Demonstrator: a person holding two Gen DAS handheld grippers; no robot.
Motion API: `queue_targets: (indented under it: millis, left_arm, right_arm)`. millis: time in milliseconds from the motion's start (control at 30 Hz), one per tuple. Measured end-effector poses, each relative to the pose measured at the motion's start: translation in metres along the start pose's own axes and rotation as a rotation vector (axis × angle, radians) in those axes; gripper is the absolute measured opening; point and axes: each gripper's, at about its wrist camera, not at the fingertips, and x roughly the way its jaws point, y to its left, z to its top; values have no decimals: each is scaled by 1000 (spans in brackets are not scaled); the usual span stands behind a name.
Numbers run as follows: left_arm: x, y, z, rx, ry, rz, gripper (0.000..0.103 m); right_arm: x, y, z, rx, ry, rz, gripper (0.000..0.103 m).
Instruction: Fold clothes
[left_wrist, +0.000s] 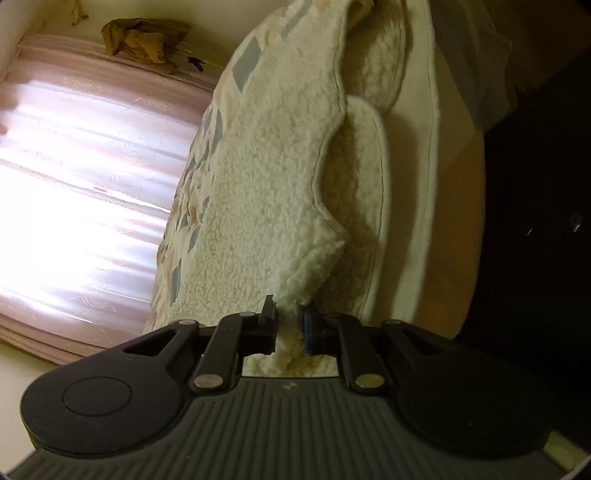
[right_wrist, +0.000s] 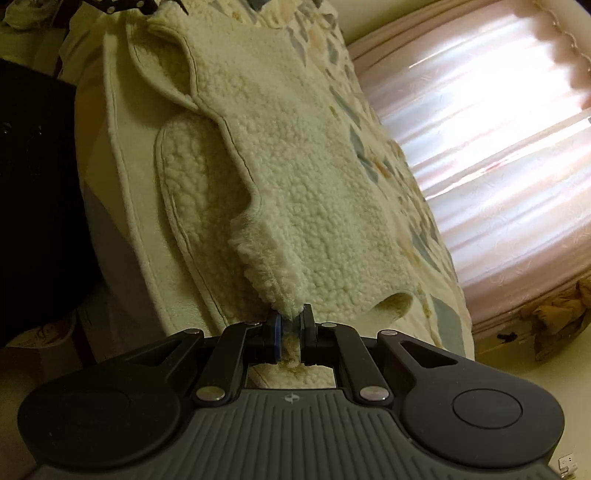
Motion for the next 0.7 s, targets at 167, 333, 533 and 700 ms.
queue_targets:
  millis: [167, 333, 533, 700]
  left_arm:
    - [-3, -6, -3, -9, 16, -7, 16]
    - [-20, 11, -12, -90, 18, -84, 19]
    - [-36, 86, -37, -372, 42, -168, 19]
    - [19, 149, -14, -686, -8, -67, 19]
  right_arm:
    - [1, 1, -5, 37, 40, 24, 26]
    - [-15, -11, -5, 118, 46, 29, 43]
    - [13, -66, 18, 390, -18, 75, 42]
    - [43, -112, 41, 606, -74, 109, 40]
